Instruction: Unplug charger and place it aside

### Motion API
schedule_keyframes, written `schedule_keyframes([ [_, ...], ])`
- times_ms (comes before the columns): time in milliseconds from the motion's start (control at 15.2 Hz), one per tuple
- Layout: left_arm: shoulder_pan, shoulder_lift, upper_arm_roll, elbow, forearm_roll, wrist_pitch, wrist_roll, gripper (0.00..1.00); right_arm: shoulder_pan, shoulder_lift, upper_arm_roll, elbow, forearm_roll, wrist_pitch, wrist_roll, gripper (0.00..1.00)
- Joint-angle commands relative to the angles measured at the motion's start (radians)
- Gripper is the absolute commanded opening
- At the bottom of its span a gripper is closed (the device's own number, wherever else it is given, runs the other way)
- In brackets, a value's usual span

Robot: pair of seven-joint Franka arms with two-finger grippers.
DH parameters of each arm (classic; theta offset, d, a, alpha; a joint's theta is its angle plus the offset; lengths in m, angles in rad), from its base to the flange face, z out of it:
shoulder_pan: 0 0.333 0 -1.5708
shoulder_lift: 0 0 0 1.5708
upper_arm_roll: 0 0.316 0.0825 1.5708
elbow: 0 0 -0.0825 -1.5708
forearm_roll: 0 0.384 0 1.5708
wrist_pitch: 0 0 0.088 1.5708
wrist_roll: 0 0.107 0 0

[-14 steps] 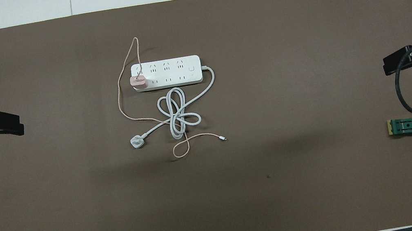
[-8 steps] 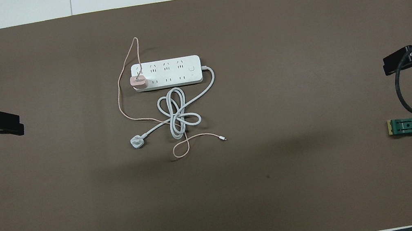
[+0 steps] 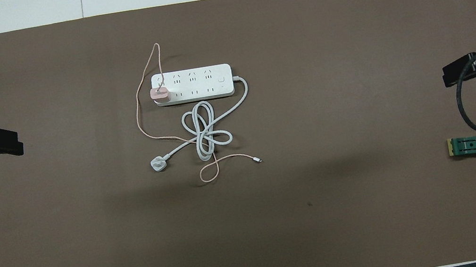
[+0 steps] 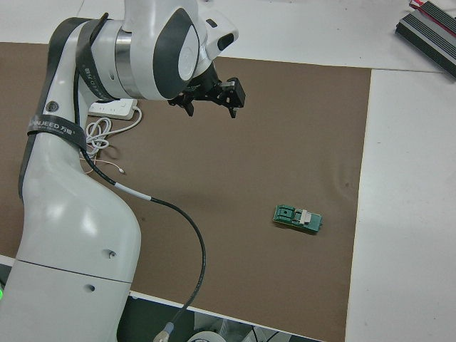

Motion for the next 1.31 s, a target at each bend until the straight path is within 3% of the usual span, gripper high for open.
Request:
schedule_keyframes([
  [0,-0.010,-0.004,-0.008,0.001,0.004,0.042,-0.160,1.00,-0.008,-0.024,0.008,-0.041,0.004,0.007,0.016,1.00],
  [263,-0.013,0.018,-0.011,-0.022,0.004,0.075,-0.438,1.00,0.018,0.013,0.011,-0.089,0.139,0.051,0.297,1.00],
  [526,-0.068,0.121,-0.011,-0.014,0.007,0.139,-0.823,1.00,0.099,0.119,0.011,-0.082,0.349,0.134,0.745,1.00],
  [854,-0.147,0.278,-0.011,0.019,0.000,0.300,-1.224,1.00,0.214,0.260,0.011,-0.066,0.602,0.325,1.149,1.00],
  [985,-0.182,0.368,-0.009,0.065,0.010,0.343,-1.394,1.00,0.251,0.361,0.011,0.017,0.691,0.362,1.302,1.00],
  [1117,-0.232,0.481,-0.006,0.181,0.012,0.345,-1.504,1.00,0.285,0.482,0.011,0.138,0.736,0.381,1.412,1.00],
  [1248,-0.247,0.548,-0.006,0.242,0.014,0.378,-1.641,1.00,0.331,0.556,0.011,0.180,0.782,0.449,1.470,1.00],
])
